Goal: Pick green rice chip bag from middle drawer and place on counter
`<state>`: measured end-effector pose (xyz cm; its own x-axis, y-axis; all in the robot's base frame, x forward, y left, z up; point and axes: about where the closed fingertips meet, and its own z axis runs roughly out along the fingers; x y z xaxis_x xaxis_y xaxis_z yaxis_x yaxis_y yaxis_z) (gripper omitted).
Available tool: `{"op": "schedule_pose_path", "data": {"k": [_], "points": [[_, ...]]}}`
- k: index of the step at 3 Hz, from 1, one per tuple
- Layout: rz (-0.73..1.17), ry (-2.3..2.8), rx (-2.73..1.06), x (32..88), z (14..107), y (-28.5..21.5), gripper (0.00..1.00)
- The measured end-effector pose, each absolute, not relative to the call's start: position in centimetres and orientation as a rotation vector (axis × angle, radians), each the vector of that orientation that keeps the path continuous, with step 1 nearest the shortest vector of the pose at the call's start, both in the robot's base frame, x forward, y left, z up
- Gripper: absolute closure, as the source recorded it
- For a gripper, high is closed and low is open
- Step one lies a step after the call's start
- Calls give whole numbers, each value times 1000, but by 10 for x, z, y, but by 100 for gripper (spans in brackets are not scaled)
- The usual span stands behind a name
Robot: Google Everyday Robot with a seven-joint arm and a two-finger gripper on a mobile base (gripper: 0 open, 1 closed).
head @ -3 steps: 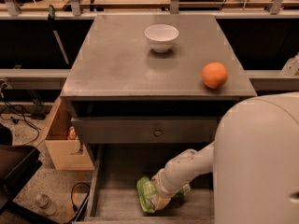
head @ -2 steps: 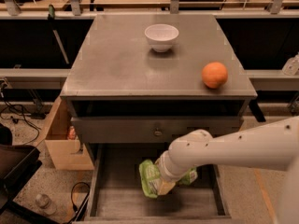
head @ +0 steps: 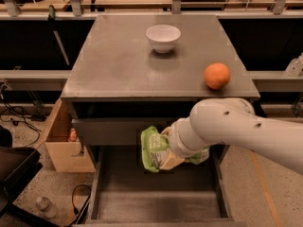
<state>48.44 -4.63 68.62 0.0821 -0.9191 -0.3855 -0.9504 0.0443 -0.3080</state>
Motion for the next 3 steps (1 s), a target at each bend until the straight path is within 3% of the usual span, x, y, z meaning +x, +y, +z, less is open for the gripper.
{"op": "schedule_pose_path", "data": {"k": [3], "points": [[-216, 1687, -1900, 484, 880, 37, 100]]}}
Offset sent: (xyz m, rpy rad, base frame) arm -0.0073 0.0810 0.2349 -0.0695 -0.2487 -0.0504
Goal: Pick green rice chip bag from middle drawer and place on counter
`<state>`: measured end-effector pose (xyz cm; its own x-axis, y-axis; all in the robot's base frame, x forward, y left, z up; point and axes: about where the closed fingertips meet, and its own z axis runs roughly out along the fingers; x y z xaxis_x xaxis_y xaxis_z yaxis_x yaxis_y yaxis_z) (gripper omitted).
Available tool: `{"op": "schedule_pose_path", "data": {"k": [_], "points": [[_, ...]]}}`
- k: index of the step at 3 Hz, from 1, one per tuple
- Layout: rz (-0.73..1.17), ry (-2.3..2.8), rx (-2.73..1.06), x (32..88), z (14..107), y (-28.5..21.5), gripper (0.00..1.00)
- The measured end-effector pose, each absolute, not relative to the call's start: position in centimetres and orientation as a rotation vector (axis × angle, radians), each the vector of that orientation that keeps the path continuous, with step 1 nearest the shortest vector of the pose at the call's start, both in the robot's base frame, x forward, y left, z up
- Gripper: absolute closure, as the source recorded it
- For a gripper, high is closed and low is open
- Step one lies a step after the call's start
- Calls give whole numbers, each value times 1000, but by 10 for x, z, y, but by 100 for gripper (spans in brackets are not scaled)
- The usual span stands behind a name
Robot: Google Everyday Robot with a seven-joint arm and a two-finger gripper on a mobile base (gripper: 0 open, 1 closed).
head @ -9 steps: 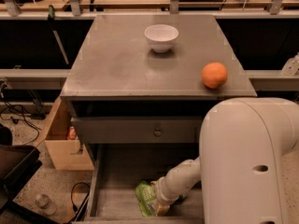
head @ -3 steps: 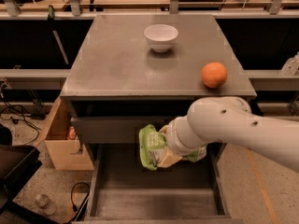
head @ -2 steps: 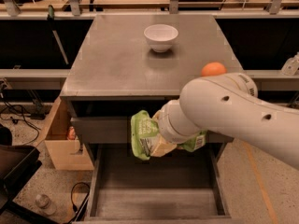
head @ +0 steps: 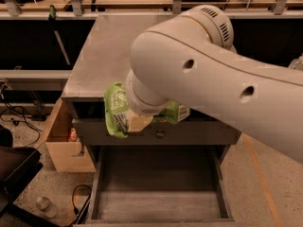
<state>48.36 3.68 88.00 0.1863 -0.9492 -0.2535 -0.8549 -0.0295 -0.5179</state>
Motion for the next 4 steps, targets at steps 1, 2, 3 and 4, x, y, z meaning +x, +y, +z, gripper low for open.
{"op": "schedule_pose_path", "data": {"k": [1, 2, 3, 4], "points": [[-216, 1687, -1900, 484, 880, 37, 100], [-220, 1634, -1892, 504, 884, 44, 100], [-243, 1499, -1938, 553, 894, 69, 100], [-229, 1351, -1968, 606, 908, 109, 100]]}}
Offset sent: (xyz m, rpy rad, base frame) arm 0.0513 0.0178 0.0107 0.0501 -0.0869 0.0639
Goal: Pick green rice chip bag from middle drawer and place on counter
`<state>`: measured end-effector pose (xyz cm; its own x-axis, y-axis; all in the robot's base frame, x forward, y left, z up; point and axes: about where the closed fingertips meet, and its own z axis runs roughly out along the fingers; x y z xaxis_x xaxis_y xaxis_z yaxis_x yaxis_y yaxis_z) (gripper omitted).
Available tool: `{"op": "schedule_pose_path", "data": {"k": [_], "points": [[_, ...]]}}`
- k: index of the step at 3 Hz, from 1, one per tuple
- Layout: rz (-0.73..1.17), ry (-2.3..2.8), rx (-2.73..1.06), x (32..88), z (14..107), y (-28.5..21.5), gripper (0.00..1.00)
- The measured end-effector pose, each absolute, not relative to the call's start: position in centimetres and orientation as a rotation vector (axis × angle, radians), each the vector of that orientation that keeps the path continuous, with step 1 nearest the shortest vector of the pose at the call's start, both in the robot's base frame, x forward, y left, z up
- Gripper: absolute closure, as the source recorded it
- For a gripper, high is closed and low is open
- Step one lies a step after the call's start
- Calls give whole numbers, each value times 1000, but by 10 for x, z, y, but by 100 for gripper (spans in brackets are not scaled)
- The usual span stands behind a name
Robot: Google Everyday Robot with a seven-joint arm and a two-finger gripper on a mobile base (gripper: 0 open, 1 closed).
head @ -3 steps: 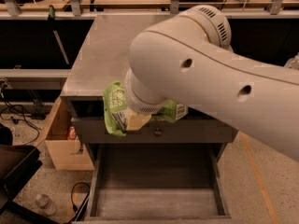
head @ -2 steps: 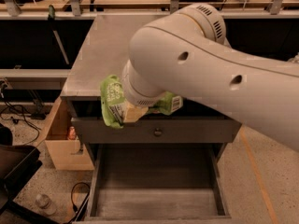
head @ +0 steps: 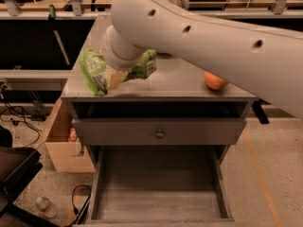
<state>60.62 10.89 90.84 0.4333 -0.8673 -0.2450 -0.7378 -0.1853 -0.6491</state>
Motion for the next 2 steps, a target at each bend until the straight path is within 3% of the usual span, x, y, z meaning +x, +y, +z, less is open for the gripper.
{"op": "schedule_pose_path", "data": {"k": [2], "points": [[-218, 1213, -2019, 680, 906, 169, 100]]}}
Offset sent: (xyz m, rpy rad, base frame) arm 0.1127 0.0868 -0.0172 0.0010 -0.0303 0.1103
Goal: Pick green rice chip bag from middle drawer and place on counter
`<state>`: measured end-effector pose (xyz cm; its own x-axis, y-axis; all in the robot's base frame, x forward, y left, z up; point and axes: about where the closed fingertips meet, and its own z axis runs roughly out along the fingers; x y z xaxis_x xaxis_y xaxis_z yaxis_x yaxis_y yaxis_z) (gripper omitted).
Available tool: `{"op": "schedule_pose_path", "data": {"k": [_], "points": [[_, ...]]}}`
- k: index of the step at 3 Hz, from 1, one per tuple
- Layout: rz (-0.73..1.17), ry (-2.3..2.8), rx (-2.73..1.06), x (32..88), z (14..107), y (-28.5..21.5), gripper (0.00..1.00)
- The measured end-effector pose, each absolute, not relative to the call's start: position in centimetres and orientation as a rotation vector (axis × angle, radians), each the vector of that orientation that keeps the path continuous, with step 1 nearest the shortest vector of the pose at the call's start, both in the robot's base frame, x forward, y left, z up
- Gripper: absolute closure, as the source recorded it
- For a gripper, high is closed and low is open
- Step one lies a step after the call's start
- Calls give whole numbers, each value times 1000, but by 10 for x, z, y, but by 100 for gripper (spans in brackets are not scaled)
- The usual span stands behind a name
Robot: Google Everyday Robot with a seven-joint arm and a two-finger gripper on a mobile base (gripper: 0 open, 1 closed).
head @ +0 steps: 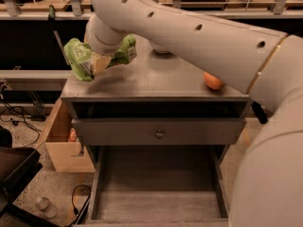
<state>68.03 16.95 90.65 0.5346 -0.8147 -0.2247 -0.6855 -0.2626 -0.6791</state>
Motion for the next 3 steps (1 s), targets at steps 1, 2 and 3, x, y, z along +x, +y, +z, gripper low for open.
{"op": "schedule_pose_path", "data": {"k": [1, 2, 3], "points": [[-214, 1212, -2019, 682, 906, 172, 82], [-213, 1210, -2021, 681, 905, 173, 60], [-212, 1209, -2023, 681, 904, 174, 36]]}}
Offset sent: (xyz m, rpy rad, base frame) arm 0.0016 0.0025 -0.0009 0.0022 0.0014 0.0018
